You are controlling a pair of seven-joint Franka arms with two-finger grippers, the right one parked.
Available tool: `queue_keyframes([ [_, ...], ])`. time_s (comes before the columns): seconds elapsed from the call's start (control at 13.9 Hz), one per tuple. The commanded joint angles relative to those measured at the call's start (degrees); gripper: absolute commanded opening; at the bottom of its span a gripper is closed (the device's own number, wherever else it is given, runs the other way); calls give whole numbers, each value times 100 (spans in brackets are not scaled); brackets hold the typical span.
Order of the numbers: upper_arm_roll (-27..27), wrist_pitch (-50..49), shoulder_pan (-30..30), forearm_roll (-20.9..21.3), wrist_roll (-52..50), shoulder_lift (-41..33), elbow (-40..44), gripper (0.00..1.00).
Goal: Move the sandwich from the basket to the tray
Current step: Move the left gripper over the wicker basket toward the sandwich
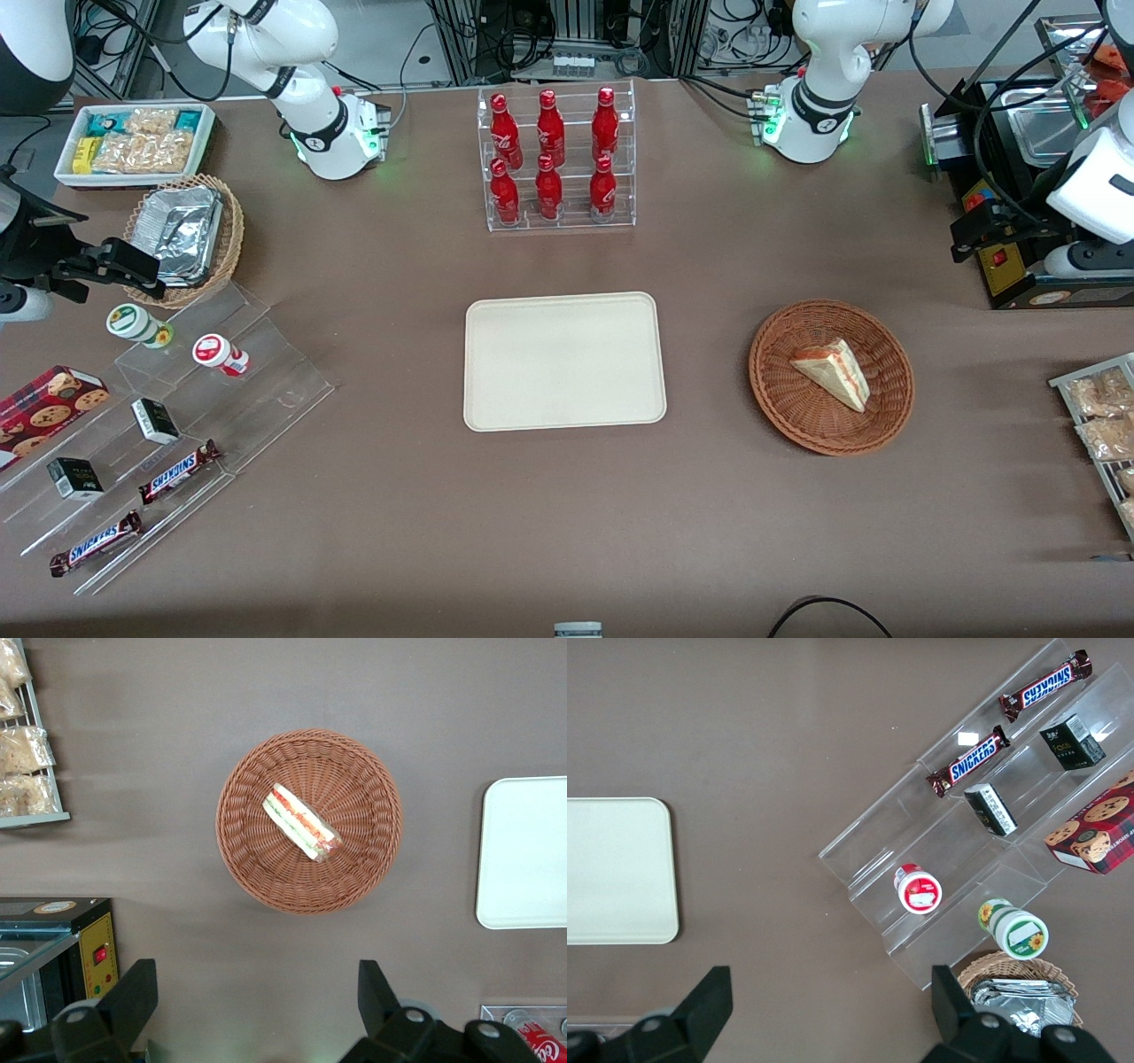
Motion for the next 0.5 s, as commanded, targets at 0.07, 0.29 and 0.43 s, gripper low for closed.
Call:
queue_keyframes([
  [0.07, -38, -175, 67, -70, -101, -27, 101, 100],
  [0.29, -56, -52, 67, -61, -66, 131, -83, 100],
  [0.43, -187, 394, 58, -70, -92, 263, -467, 100],
])
